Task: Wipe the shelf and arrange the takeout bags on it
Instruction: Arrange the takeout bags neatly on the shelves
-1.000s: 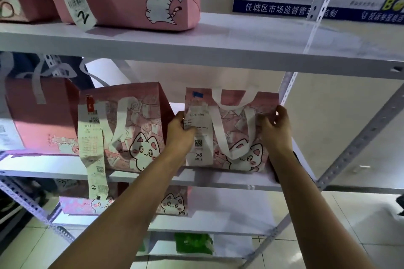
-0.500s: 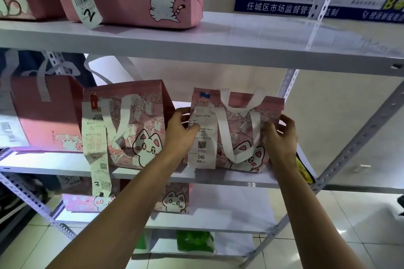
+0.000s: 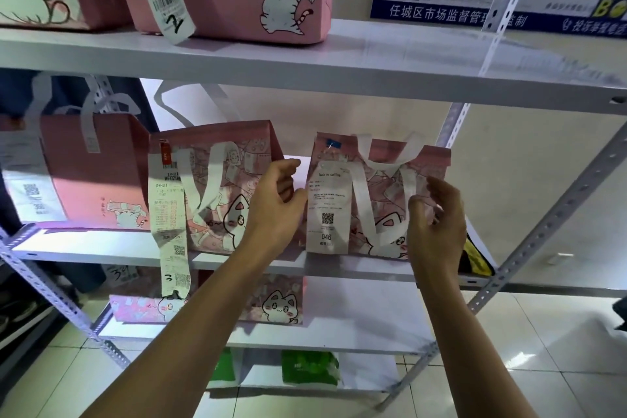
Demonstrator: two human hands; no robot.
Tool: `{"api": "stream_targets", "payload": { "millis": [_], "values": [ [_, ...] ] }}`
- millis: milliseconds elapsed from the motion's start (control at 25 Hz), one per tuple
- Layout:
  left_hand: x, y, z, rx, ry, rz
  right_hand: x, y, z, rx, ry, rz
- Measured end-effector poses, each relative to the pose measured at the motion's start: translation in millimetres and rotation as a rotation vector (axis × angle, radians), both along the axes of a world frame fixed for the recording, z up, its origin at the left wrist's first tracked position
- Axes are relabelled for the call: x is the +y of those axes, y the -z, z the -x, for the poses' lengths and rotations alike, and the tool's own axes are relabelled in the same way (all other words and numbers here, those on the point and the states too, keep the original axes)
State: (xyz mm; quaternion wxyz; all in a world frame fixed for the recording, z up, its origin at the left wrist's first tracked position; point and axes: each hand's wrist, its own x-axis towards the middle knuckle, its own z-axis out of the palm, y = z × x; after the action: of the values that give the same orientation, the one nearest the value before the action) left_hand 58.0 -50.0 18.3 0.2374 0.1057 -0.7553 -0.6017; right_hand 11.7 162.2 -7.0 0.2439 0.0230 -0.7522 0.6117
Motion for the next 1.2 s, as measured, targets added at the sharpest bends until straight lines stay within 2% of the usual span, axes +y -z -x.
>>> {"api": "stream_targets", "payload": {
  "millis": [320,480,600,720,920,1040,1200],
  "values": [
    [-67.4,-14.4,-49.0,0.052,-0.073,0.060,-95.5,2.2,-21.2,0.059,-0.223,-0.095],
    [-121.8,-5.5,-65.6,0.068,-0.253,0.127,-149.5,-1.5,-31.7,-0.029,-0.315,-0.132],
    [-164.2,9.3,-66.5,-0.039,-0.376,0.153,-183.5,-5.4,-35.4,-0.102,-0.423,-0.100],
    [-193.3,28.4,-61.3,-0.174,-0.287,0.121,-202.7,-1.6,-33.1,-0.116,-0.383,-0.141],
    [-211.2,36.6,-53.1,-0.251,-0.129,-0.031,-213.8,4.0,-36.4,-0.180,-0.350,-0.147],
    [-223.1,41.7,-46.7,-0.256,-0.126,-0.051,-216.9,8.4,-37.8,-0.167,-0.297,-0.088],
    [-225.3,40.2,-64.1,-0.173,-0.097,-0.103,-216.1,12.5,-48.2,-0.146,-0.240,-0.031]
  ]
}}
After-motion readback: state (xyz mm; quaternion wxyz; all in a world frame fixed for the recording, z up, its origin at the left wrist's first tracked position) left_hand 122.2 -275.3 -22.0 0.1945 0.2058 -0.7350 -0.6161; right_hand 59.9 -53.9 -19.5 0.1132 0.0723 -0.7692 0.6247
